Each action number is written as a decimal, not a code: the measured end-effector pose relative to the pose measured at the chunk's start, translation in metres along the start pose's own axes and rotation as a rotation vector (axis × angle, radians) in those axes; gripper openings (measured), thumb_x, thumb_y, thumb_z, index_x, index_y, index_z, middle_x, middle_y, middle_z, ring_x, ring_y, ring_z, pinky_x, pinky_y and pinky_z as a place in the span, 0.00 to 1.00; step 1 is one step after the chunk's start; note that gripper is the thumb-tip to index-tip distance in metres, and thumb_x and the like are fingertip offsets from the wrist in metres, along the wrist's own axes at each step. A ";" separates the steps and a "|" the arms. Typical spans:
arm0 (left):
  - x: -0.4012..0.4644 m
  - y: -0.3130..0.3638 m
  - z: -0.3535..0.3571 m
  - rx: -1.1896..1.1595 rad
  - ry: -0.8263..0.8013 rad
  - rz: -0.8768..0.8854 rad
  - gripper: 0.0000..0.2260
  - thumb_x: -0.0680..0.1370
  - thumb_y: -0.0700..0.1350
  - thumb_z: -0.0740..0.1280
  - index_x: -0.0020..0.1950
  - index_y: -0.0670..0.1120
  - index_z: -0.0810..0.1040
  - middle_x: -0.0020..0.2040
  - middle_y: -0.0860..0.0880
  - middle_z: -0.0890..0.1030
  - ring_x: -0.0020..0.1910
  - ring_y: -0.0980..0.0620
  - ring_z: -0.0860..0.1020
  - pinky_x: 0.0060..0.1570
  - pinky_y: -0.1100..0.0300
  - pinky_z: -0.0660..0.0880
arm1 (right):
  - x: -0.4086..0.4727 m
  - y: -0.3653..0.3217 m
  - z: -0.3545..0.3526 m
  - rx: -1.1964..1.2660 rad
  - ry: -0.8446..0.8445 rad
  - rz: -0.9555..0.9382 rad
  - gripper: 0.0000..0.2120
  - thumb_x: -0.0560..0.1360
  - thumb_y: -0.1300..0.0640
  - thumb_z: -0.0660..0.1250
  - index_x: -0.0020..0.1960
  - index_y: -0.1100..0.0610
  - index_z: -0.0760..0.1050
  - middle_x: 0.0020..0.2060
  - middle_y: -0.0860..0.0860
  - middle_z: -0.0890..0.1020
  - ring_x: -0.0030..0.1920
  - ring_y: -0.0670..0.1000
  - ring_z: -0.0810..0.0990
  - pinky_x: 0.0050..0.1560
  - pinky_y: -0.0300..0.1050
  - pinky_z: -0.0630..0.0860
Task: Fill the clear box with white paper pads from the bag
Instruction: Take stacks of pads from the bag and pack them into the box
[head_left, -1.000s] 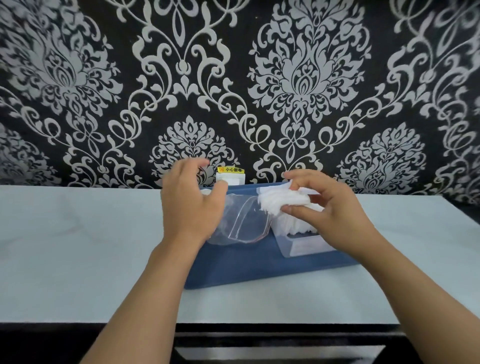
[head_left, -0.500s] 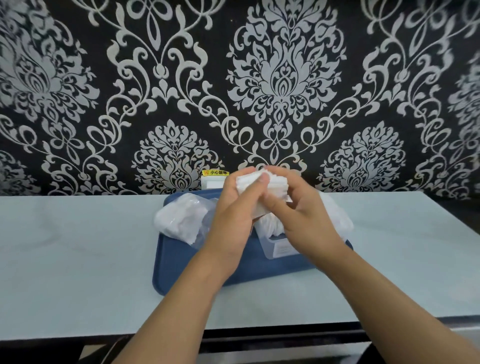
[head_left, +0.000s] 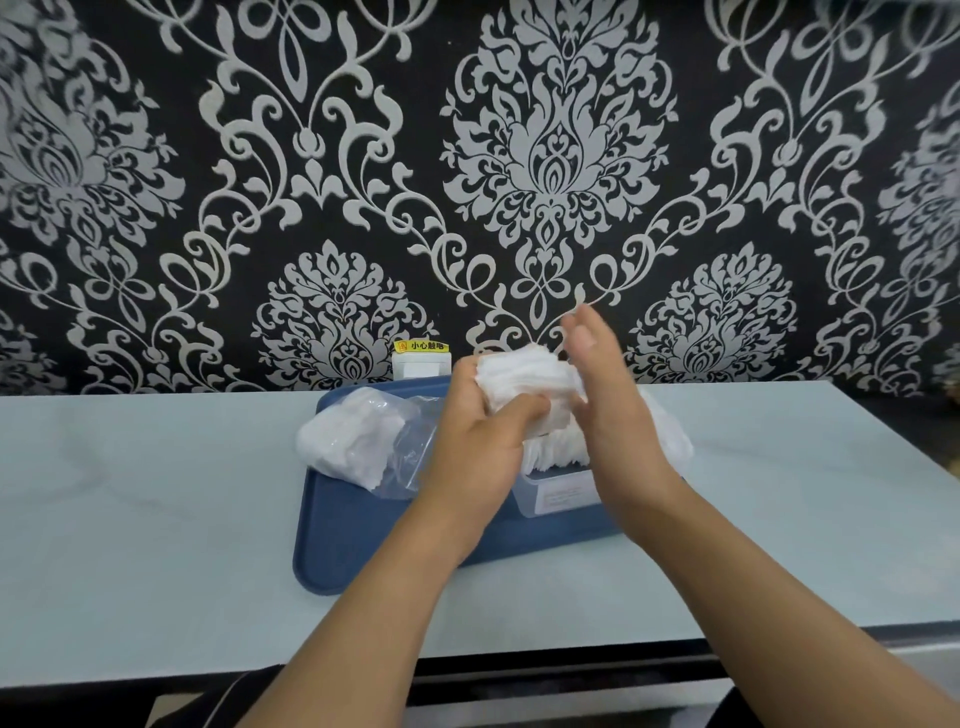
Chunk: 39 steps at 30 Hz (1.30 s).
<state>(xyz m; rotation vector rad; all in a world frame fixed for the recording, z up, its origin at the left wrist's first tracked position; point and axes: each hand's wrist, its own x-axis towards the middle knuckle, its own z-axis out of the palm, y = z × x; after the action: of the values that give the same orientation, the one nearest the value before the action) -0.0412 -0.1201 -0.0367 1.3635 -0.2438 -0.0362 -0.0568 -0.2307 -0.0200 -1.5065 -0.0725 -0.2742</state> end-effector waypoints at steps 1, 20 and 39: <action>-0.002 -0.001 0.001 0.015 -0.036 -0.011 0.17 0.74 0.37 0.69 0.62 0.47 0.74 0.54 0.46 0.85 0.54 0.51 0.84 0.51 0.60 0.79 | -0.002 0.001 0.002 -0.009 -0.029 0.027 0.37 0.72 0.33 0.60 0.78 0.45 0.60 0.75 0.40 0.67 0.74 0.41 0.66 0.76 0.49 0.61; -0.004 0.008 0.006 0.081 -0.095 0.006 0.18 0.74 0.33 0.73 0.60 0.45 0.74 0.52 0.48 0.85 0.47 0.59 0.84 0.43 0.68 0.77 | 0.004 -0.004 0.000 0.157 0.102 0.139 0.25 0.78 0.31 0.55 0.63 0.45 0.76 0.55 0.50 0.86 0.56 0.53 0.85 0.62 0.55 0.78; 0.005 -0.001 0.004 0.224 -0.089 0.097 0.19 0.73 0.32 0.72 0.59 0.45 0.72 0.52 0.44 0.84 0.49 0.49 0.85 0.46 0.54 0.83 | -0.003 0.002 -0.009 0.045 -0.096 0.081 0.18 0.74 0.51 0.73 0.63 0.51 0.77 0.53 0.53 0.85 0.51 0.49 0.85 0.48 0.41 0.79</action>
<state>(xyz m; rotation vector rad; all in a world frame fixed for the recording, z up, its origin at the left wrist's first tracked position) -0.0369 -0.1249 -0.0366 1.5727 -0.3981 0.0123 -0.0599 -0.2391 -0.0235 -1.4733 -0.0929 -0.1345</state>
